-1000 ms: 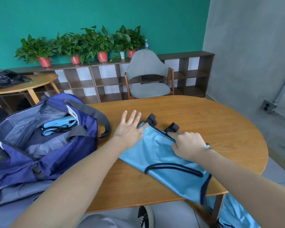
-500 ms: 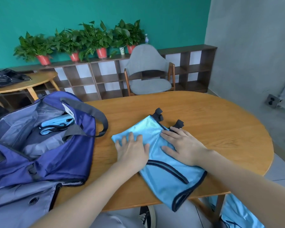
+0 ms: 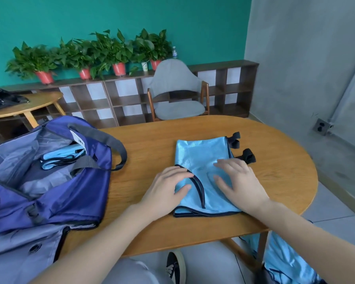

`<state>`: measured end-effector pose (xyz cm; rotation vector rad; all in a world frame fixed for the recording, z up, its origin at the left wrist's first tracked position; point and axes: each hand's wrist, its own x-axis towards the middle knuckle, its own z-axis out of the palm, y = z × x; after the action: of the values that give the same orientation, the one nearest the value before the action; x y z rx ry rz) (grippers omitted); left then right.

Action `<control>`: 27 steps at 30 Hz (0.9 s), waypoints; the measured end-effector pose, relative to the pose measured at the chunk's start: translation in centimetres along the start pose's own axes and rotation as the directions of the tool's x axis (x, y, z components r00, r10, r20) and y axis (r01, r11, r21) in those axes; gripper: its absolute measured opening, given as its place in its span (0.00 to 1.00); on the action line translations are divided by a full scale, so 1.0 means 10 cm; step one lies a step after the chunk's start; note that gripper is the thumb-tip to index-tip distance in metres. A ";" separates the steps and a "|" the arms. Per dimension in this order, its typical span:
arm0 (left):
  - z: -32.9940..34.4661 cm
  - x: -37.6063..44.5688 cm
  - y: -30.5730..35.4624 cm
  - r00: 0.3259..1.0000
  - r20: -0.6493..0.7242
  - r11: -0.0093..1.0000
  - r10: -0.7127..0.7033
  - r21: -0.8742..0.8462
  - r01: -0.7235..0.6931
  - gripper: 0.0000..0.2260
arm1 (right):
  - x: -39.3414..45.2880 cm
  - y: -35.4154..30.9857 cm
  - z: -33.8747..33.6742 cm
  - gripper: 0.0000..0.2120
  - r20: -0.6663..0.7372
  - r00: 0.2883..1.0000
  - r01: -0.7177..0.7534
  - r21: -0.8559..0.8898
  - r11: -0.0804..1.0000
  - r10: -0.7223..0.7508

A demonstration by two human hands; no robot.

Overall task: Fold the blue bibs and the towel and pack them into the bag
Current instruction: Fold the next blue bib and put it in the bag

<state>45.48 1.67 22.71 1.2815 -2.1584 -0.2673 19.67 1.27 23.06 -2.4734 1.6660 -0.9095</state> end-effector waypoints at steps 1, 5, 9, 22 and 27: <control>-0.01 -0.05 0.00 1.000 0.006 1.000 0.016 -0.023 -0.016 0.15 | -0.07 0.05 -0.06 0.24 0.046 0.998 0.041 0.078 0.996 -0.045; -0.04 -0.31 0.00 0.995 0.092 0.999 0.044 0.021 -0.046 0.18 | -0.39 0.25 -0.22 0.21 0.197 0.966 0.131 0.191 0.973 -0.169; -0.04 -0.47 0.04 0.986 0.163 0.997 -0.028 0.080 0.015 0.19 | -0.57 0.37 -0.29 0.19 0.227 0.967 0.062 0.241 0.969 -0.118; -0.14 -0.84 0.35 0.996 0.090 1.000 0.016 -0.006 -0.015 0.20 | -1.07 0.27 -0.32 0.33 0.167 0.963 0.183 0.178 0.967 -0.213; -0.17 -0.98 0.43 0.991 0.136 0.999 -0.017 0.030 0.013 0.26 | -1.21 0.27 -0.29 0.19 -0.001 0.981 0.187 0.240 0.953 -0.193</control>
<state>46.74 12.45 22.13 1.3312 -2.2752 -0.3397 12.92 11.32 19.12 -2.4953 1.2416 -1.0281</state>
